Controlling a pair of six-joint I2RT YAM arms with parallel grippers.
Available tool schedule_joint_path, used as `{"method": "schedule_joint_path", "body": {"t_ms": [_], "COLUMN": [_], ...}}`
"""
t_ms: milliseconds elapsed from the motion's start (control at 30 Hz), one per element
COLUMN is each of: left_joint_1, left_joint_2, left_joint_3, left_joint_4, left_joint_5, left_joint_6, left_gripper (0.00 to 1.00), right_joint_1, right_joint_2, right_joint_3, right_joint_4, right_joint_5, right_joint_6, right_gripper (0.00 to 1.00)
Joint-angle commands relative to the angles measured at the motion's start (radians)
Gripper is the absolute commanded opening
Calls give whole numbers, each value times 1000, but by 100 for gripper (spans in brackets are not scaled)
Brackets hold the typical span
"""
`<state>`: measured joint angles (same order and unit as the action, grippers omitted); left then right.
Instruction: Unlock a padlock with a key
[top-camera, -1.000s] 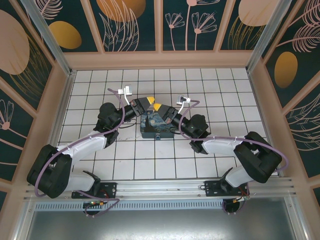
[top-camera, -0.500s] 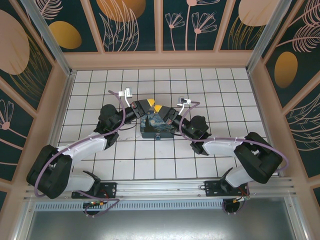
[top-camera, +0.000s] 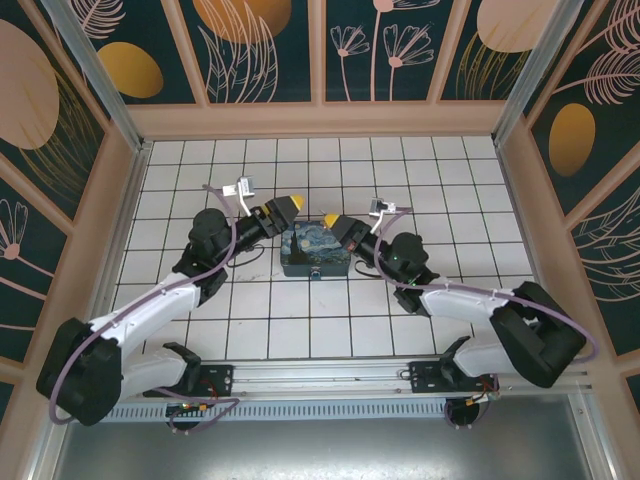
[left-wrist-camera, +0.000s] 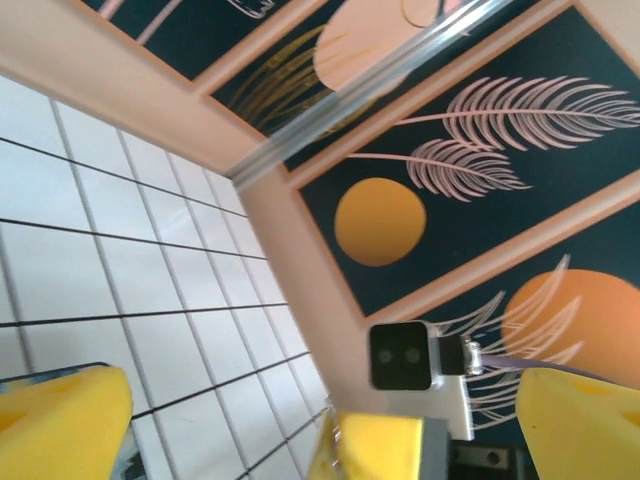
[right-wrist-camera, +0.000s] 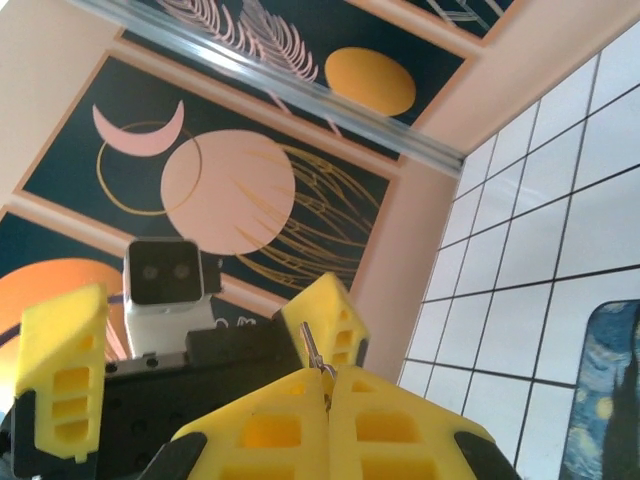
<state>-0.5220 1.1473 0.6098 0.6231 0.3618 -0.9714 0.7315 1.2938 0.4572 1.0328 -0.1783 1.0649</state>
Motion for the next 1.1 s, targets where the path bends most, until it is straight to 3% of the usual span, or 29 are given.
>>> {"method": "schedule_joint_path", "body": {"t_ms": [0,133,267,433,600,1067], "left_joint_1": [4,4,4,1,-13,-117], "left_joint_2": [-64,-131,-170,-169,-141,119], "left_joint_3": [35,25,-59,-235,-332,-349], "left_joint_4": [-250,-418,-446,-277,-158,23], "left_joint_5": [-134,-229,-180,-48,10,-12], "left_joint_6": [103,154,169,124,134,261], "left_gripper": [99,99,98,98,86,65], "right_joint_1": [-33,-74,-105,-113,-110,-109], "right_joint_2": [-79,-115,-99,-16,94,223], "right_joint_3": [7,41,64,113,167,205], "right_joint_4": [-177,-357,-447,-491,-467,-406], "right_joint_5": [-27,-64,-93,-122,-159,-165], "right_joint_6": [-51,-79,-86,-95,-93,-80], "right_gripper": [0,0,0,0,0,0]}}
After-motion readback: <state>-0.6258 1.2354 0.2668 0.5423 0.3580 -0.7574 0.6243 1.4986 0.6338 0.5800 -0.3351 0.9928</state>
